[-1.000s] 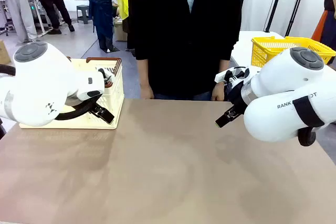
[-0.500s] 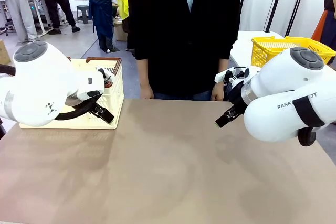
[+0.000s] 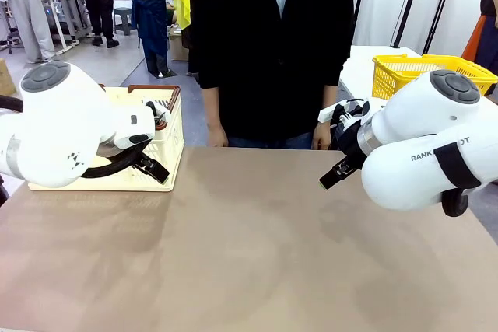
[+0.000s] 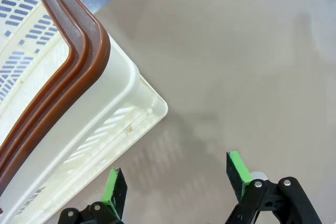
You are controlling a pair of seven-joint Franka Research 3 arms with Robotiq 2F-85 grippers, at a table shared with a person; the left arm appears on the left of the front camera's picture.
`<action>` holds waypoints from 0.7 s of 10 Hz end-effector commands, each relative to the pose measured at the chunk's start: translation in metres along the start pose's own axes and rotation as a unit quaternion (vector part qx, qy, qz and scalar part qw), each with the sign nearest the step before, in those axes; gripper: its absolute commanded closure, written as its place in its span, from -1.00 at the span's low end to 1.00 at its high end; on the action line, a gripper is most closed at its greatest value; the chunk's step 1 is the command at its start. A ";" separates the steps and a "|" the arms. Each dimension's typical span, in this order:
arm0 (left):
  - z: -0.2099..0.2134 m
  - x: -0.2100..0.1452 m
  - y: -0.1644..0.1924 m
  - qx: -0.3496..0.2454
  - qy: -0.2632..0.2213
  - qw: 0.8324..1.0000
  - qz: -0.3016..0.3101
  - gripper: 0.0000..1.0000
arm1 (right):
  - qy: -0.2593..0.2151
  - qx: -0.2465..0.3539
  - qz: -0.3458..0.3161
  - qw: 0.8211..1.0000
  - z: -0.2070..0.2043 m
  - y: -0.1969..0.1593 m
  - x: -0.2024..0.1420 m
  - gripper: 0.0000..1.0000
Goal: Place the drinks into the Shopping basket.
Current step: Pick up one drink and place it into the Shopping basket.
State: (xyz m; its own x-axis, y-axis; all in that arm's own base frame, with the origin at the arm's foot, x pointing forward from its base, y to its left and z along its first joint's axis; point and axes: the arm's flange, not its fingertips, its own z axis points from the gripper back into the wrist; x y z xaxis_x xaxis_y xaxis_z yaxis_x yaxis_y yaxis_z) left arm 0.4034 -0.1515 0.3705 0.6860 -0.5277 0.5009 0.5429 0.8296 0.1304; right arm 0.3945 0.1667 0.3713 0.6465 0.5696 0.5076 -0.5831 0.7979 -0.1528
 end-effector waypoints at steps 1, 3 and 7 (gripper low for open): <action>0.000 0.000 0.000 0.000 0.000 1.000 0.000 -1.00 | 0.000 0.000 0.000 1.000 0.000 0.000 0.000 -1.00; 0.000 0.000 0.000 0.000 0.000 1.000 0.000 -1.00 | 0.000 0.000 0.000 1.000 0.000 0.000 0.000 -1.00; 0.000 0.000 0.000 0.000 0.000 1.000 0.000 -1.00 | 0.000 0.000 0.000 1.000 0.000 0.000 0.000 -1.00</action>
State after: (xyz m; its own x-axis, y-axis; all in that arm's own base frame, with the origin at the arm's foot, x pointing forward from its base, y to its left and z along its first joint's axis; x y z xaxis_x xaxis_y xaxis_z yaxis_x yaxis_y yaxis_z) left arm 0.4034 -0.1515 0.3705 0.6861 -0.5277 0.5009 0.5429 0.8296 0.1304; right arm 0.3945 0.1667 0.3713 0.6465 0.5696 0.5076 -0.5831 0.7979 -0.1528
